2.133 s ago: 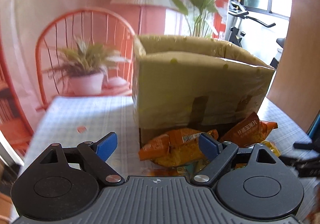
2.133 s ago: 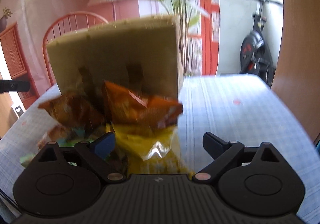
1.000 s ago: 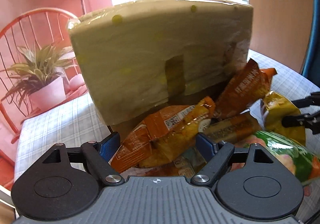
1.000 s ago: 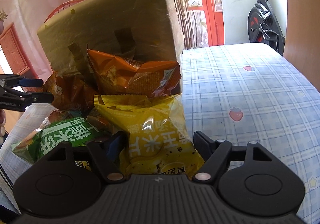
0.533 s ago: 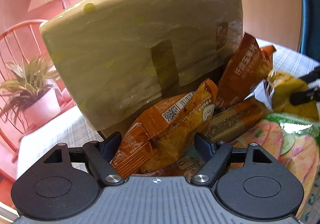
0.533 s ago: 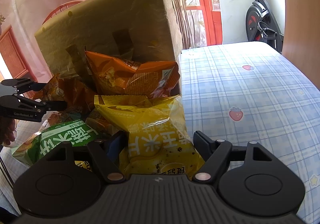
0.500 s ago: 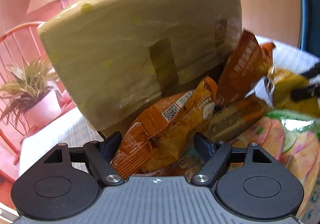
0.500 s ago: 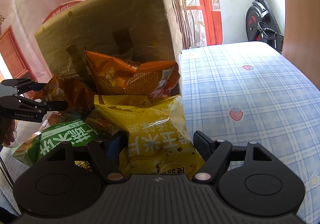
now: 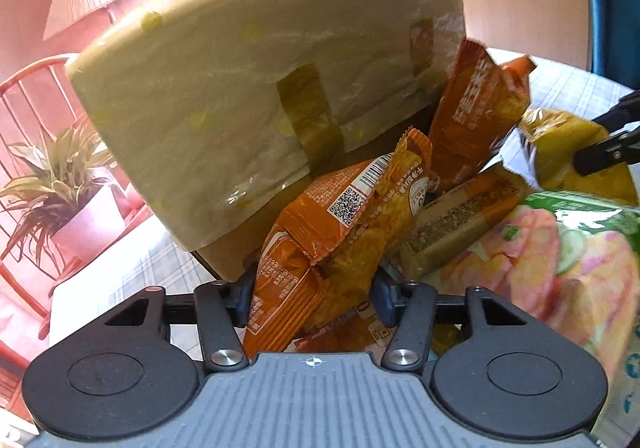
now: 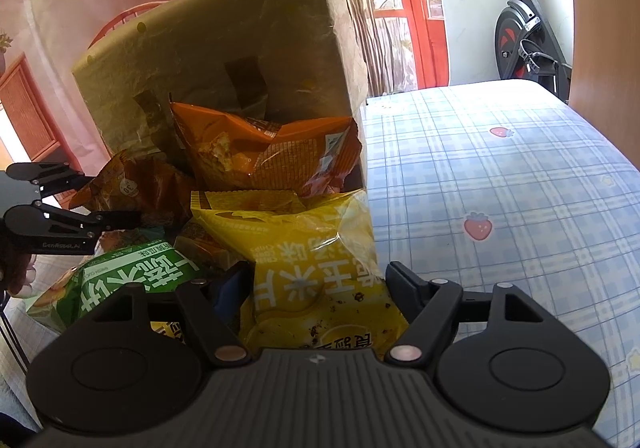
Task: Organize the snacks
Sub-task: 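Lower the left tool onto the orange snack bag and close it, then lift the orange bag with the left tool and lower it into the box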
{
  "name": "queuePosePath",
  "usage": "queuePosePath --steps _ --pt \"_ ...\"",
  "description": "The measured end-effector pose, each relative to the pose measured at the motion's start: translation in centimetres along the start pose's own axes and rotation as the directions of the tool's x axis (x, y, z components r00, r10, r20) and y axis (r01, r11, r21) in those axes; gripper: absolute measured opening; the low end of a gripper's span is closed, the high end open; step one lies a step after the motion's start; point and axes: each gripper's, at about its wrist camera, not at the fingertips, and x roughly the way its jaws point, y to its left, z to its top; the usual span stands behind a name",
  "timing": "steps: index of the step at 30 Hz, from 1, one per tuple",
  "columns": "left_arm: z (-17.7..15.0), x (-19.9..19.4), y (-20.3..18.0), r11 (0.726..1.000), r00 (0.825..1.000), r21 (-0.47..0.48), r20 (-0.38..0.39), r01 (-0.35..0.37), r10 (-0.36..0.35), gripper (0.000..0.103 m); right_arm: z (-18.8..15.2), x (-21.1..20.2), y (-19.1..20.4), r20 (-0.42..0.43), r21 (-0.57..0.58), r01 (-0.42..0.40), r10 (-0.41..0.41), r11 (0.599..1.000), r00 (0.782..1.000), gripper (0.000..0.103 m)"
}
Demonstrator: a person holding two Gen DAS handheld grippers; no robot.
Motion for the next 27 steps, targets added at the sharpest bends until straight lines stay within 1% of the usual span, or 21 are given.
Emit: queuePosePath --steps 7,13,16,19,22,27 --pt "0.0 -3.1 1.3 0.991 0.996 -0.127 0.087 0.039 -0.028 0.056 -0.2 -0.7 0.3 0.027 0.011 -0.009 0.008 1.0 1.0 0.072" --pt "0.2 -5.4 1.4 0.978 0.986 -0.196 0.164 0.074 -0.042 0.056 0.0 -2.1 0.5 0.072 0.037 -0.021 0.018 0.999 0.997 0.071" --pt "0.5 -6.8 1.4 0.972 0.98 -0.219 0.197 0.081 -0.037 0.056 0.2 -3.2 0.6 0.098 0.05 -0.03 0.025 0.998 0.995 0.071" --pt "0.9 -7.8 1.7 0.966 0.971 -0.24 0.235 0.095 -0.037 0.056 0.7 -4.3 0.7 0.125 0.057 -0.039 0.031 0.998 0.992 0.071" --pt "1.3 -9.0 2.2 0.958 0.959 -0.264 0.281 0.111 -0.034 0.056 1.4 -5.4 1.1 0.153 0.057 -0.044 0.035 0.997 0.988 0.07" --pt "2.2 -10.0 2.7 0.954 0.939 -0.277 0.343 0.114 -0.012 0.056 3.1 -7.1 2.0 0.217 0.043 -0.061 0.051 0.997 0.975 0.069"
